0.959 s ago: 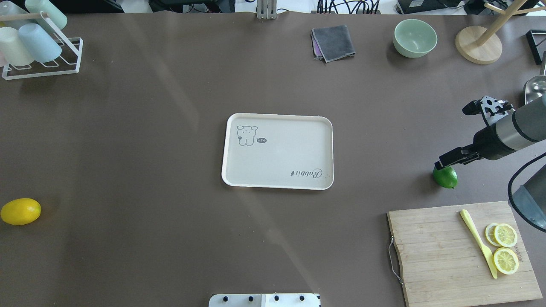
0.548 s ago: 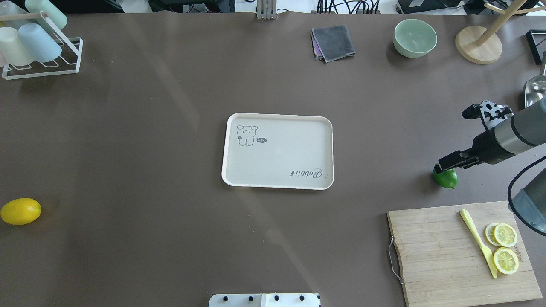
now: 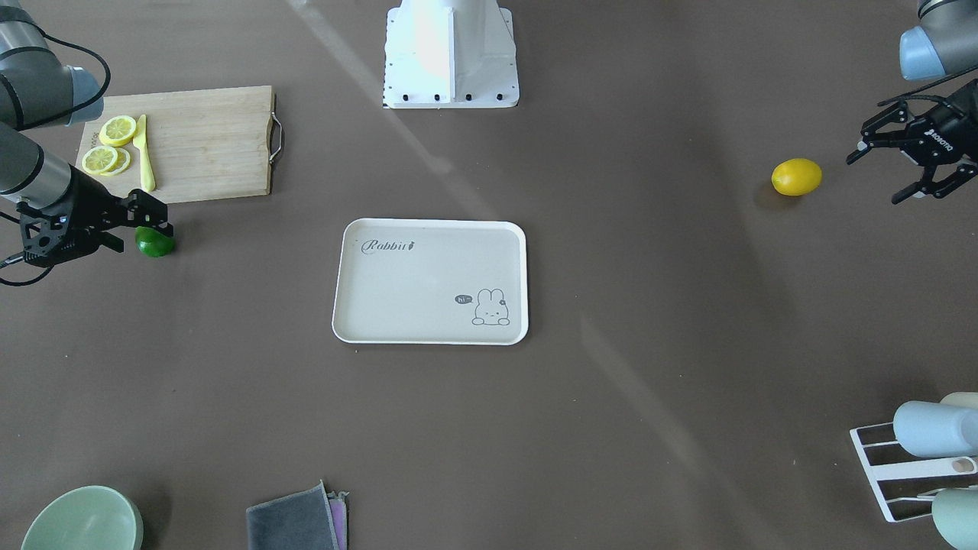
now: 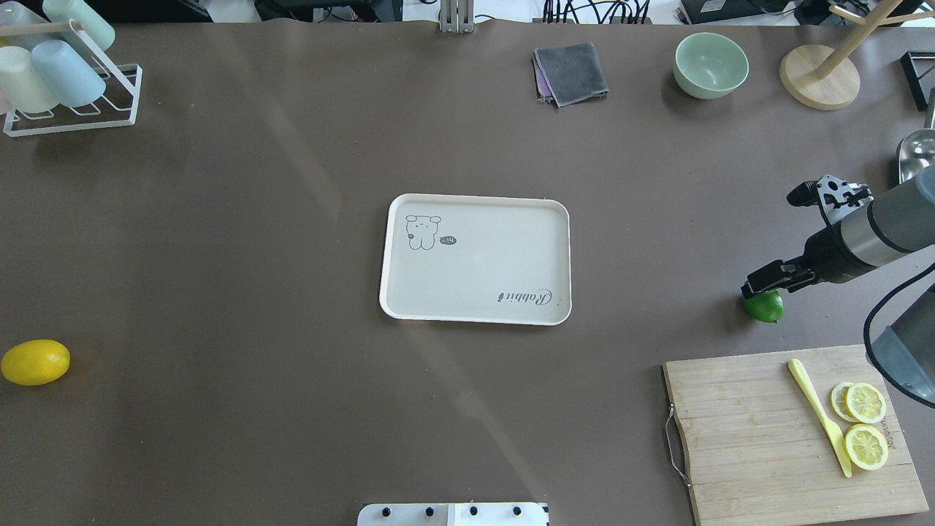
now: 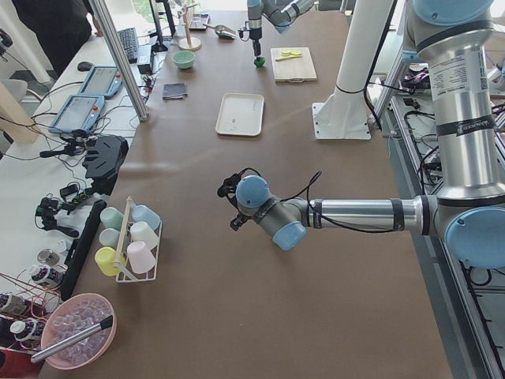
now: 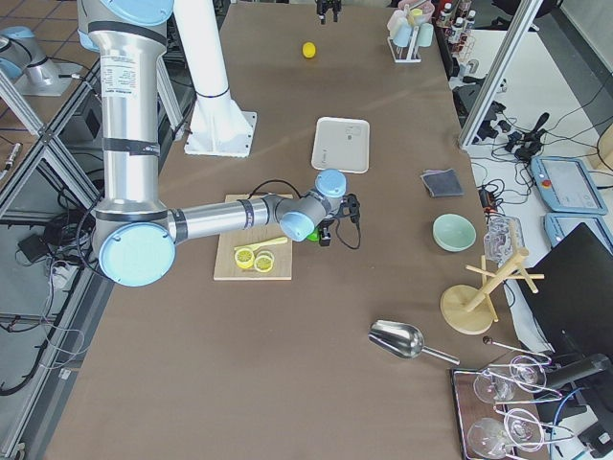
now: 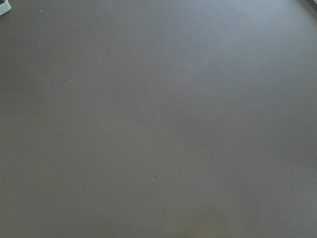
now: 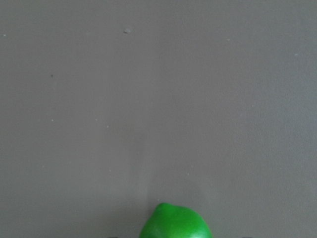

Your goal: Place all lemons on tray

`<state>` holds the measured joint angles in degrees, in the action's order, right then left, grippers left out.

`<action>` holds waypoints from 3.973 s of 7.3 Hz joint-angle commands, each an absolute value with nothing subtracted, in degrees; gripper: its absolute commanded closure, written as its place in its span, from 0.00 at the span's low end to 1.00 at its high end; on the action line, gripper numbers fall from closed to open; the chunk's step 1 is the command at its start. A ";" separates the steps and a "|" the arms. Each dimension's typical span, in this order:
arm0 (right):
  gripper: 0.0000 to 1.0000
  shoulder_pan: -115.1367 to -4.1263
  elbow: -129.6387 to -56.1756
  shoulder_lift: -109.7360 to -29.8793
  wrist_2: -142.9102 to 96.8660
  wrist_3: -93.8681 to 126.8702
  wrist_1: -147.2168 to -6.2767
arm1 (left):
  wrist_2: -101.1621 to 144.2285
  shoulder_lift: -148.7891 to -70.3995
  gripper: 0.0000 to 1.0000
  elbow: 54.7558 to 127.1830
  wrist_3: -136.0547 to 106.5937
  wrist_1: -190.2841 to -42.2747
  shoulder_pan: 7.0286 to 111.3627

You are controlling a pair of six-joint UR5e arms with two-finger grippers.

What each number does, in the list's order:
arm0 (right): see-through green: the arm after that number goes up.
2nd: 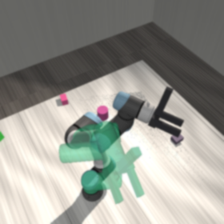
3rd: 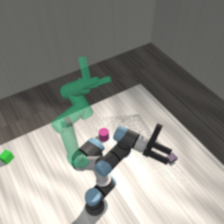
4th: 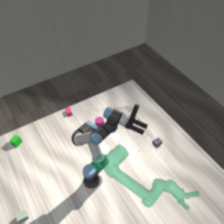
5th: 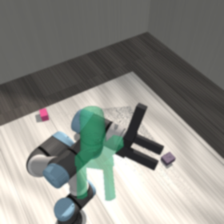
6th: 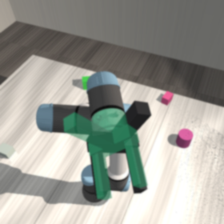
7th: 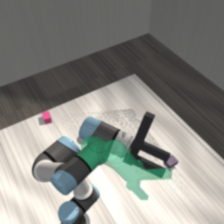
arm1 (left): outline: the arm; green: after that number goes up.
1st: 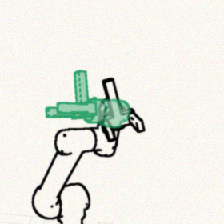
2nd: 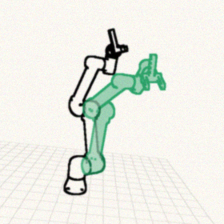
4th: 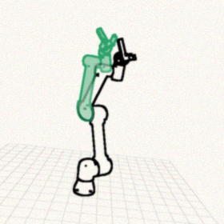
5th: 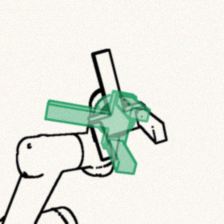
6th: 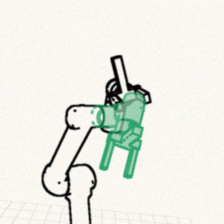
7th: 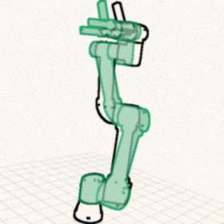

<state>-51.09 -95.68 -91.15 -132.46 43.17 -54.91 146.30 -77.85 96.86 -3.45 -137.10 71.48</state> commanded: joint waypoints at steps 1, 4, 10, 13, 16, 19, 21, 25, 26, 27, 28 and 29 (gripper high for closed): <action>1.00 -49.49 -96.15 -90.79 -131.75 44.29 -54.67 | 146.51 -77.61 0.02 96.86 -3.51 -137.11 71.19; 1.00 -50.18 -101.31 -89.74 -134.63 48.32 -55.28 | 146.43 -77.34 0.02 96.86 -3.43 -137.20 71.02; 1.00 -55.89 -102.13 -78.78 -139.83 52.64 -61.76 | 138.18 -73.31 0.02 95.89 -3.34 -150.17 61.20; 1.00 -56.95 -101.95 -74.54 -139.75 55.63 -63.80 | 136.93 -72.68 0.02 91.52 -3.43 -158.34 57.23; 1.00 -56.78 -101.52 -72.07 -139.31 58.10 -64.86 | 135.01 -73.21 0.02 90.09 -3.43 -160.40 53.98; 1.00 -55.03 -99.93 -69.44 -137.21 59.15 -65.56 | 133.69 -73.91 0.02 85.97 -3.51 -164.51 51.60; 1.00 -54.49 -100.02 -68.91 -137.02 59.33 -65.57 | 133.68 -74.71 0.05 84.90 -3.78 -164.88 50.98; 1.00 -52.48 -100.02 -67.24 -135.80 61.79 -65.48 | 144.26 -76.62 1.00 90.66 -23.33 -166.02 51.06; 1.00 -51.43 -100.11 -67.06 -135.18 62.57 -65.39 | 144.05 -77.95 1.00 94.79 -35.13 -166.11 51.06; 1.00 -50.37 -100.02 -65.67 -134.04 64.49 -65.48 | 143.70 -81.18 1.00 96.05 -44.21 -166.20 51.15; 1.00 -48.97 -99.93 -65.48 -132.29 64.60 -65.48 | 140.83 -86.00 1.00 96.41 -56.39 -165.94 51.15; 1.00 -47.82 -99.24 -64.52 -130.62 64.51 -65.57 | 135.84 -92.05 1.00 95.55 -63.47 -163.33 50.89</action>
<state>-49.30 -99.80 -65.47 -132.60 64.29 -65.49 140.42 -85.57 95.74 -52.72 -165.34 51.08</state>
